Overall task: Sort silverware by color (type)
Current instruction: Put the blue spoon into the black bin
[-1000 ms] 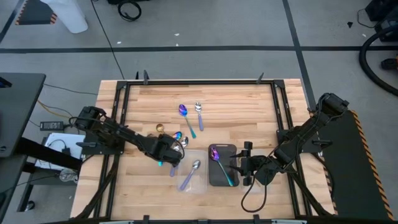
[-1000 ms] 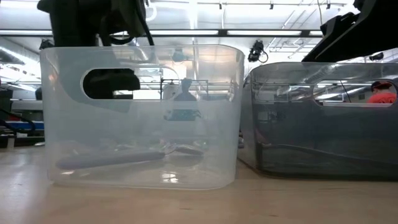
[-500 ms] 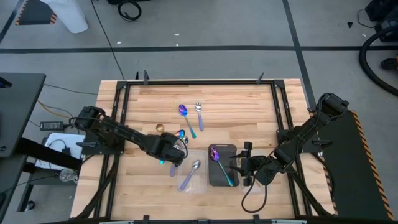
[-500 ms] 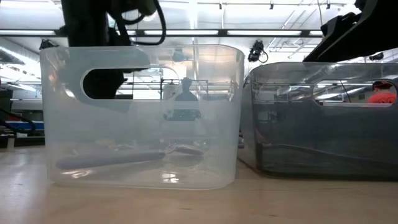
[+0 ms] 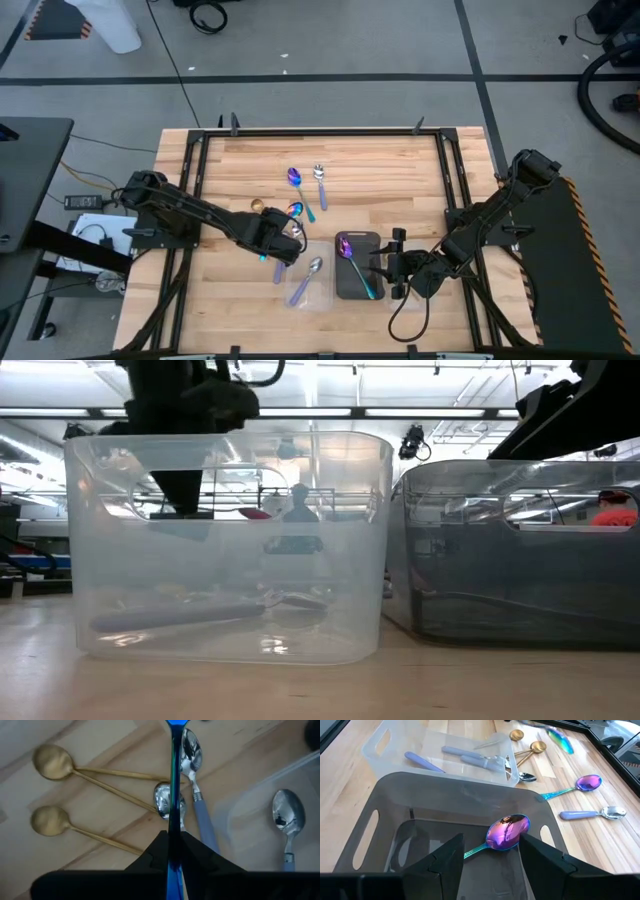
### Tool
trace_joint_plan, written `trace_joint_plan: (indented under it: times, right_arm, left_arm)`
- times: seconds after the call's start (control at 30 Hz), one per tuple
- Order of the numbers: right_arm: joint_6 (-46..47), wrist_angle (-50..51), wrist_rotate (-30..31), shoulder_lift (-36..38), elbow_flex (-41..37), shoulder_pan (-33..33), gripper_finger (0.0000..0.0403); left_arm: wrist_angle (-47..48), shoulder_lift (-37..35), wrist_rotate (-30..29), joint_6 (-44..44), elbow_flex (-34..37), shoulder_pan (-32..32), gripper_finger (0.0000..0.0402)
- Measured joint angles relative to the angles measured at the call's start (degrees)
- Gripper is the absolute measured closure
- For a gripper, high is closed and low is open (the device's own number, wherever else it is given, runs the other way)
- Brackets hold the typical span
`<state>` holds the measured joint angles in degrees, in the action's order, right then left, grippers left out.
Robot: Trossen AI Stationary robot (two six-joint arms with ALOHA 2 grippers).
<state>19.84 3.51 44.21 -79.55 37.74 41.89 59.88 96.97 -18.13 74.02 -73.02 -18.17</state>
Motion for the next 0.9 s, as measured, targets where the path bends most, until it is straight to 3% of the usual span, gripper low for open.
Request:
trace_joint_plan:
  times: [0.53, 0.9]
  right_arm:
    - [0.11, 0.07, 0.11, 0.00, 0.00, -0.11, 0.0204]
    - [0.92, 0.37, 0.75, 0.04, 3.39, -4.11, 0.0204]
  left_arm:
    - [2.20, 0.00, -3.32, -4.18, -5.43, 0.00, 0.0365]
    - [-10.23, 0.00, -10.19, -21.83, -7.29, -0.07, 0.0365]
